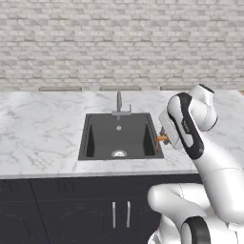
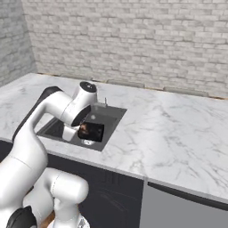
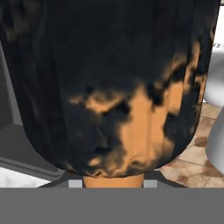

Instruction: Restock the sink supplies by placing the sponge and soap dispenser on the counter and next to the sink. Make sure the soap dispenser is upright.

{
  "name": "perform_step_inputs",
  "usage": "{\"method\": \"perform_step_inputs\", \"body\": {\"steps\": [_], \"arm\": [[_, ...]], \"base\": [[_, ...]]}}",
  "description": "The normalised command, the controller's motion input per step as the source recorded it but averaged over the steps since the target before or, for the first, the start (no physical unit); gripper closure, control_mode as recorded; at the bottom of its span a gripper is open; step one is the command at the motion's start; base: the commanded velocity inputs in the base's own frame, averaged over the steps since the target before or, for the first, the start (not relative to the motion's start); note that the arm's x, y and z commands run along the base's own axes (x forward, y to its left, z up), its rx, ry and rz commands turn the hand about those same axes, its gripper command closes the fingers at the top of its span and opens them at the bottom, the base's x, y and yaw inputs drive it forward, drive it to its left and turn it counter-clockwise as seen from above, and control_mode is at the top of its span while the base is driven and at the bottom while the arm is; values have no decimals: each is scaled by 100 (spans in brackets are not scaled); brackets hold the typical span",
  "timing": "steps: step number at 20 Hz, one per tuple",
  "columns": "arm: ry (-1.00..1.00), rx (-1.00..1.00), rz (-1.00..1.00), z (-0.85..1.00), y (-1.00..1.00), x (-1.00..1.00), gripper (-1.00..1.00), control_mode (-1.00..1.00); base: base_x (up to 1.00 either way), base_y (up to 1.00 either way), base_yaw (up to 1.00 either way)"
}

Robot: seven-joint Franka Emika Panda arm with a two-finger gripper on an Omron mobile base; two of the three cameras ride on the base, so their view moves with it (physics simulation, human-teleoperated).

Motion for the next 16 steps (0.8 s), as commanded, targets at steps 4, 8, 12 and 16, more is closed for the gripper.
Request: {"method": "perform_step_inputs", "body": {"steps": [4,8,12,16], "arm": [[0,6,0,2,-3,4,100,-100],[0,25,2,17,-34,3,100,-100],[0,37,15,19,-48,32,100,-100],[4,39,20,21,-39,63,100,-100]], "base": [[8,0,-2],[0,0,0],[0,0,0],[0,0,0]]}}
